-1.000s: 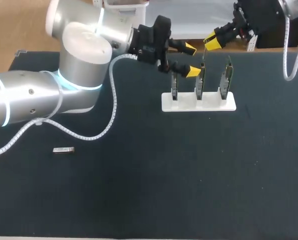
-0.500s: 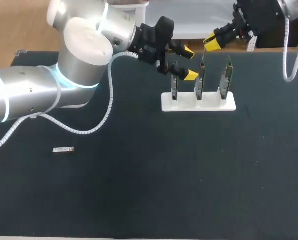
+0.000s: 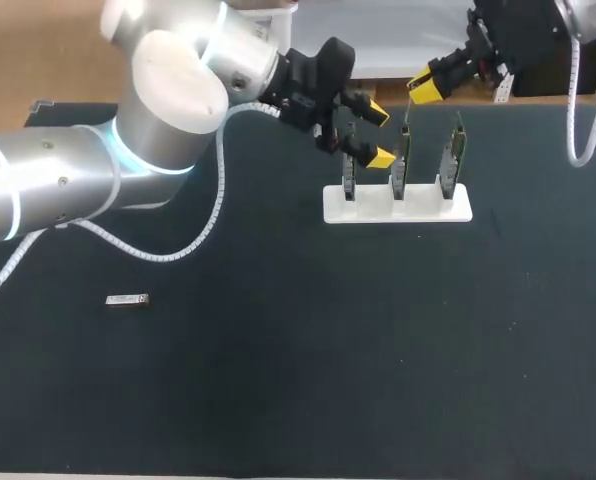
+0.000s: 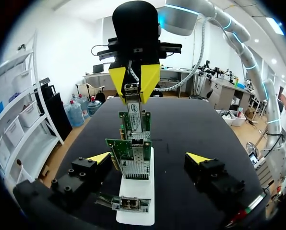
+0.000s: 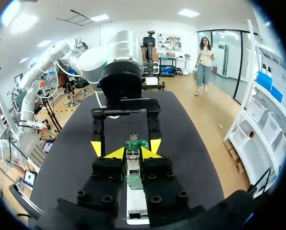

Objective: Pick up the optical module with the left hand, and insert it into the network port with the right hand.

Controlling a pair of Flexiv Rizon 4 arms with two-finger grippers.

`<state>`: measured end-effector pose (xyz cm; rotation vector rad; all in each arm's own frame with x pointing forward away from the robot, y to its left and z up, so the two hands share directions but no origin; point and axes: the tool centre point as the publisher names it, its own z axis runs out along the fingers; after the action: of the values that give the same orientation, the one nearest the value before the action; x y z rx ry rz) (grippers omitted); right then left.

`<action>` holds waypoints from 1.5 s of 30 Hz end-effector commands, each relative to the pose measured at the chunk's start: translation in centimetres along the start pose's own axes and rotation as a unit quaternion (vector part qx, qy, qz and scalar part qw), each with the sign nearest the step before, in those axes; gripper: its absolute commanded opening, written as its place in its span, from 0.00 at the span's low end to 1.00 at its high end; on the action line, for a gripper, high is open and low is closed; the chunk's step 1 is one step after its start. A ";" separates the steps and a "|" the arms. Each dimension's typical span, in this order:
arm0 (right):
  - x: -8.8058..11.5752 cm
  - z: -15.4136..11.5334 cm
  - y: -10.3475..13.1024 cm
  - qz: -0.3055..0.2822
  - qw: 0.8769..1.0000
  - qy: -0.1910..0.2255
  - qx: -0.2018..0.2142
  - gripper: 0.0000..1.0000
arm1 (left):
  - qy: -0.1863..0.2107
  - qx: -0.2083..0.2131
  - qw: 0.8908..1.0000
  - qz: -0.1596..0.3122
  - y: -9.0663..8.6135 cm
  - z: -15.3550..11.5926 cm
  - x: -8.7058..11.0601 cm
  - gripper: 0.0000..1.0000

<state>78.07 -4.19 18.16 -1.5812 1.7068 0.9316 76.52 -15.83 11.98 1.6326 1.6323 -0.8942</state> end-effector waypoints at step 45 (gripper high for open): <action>0.3 -0.4 -0.2 0.000 1.000 0.002 0.004 0.00 | 0.047 0.021 0.999 -0.011 0.6 1.2 0.8 1.00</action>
<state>78.22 -4.68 18.14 -1.5780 1.7107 0.9207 77.00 -16.26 10.49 1.7006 1.7051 -0.8821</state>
